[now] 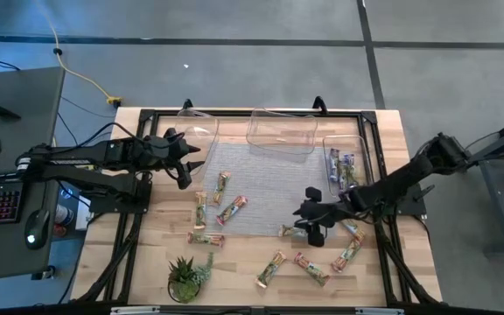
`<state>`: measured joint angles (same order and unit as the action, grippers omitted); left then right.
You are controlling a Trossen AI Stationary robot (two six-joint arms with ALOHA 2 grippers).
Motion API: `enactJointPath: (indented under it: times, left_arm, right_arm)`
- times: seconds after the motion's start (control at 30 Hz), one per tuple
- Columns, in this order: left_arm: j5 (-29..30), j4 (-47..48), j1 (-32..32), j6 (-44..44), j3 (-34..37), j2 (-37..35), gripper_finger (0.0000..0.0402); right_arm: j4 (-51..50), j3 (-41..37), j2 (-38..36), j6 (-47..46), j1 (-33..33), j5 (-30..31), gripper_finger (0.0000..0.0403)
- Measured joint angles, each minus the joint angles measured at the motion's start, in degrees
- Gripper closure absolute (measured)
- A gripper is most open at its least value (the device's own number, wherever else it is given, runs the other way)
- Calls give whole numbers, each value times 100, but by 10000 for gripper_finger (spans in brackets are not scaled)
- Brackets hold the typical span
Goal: Pick and place Granola Bars by type
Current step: Put the yellow granola bar into the middle transparent bin
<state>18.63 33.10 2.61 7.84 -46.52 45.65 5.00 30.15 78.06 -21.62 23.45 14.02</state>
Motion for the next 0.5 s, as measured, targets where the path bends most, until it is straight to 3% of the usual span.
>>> enactJointPath:
  times: [0.27, 0.5]
  left_arm:
    - [0, -2, -1, 20, 0, -1, 200]
    - [0, -13, -1, 22, 0, -1, 200]
  right_arm:
    - [11, -7, 110, 113, 401, 374, 188]
    - [204, -7, 863, -366, 646, 605, 187]
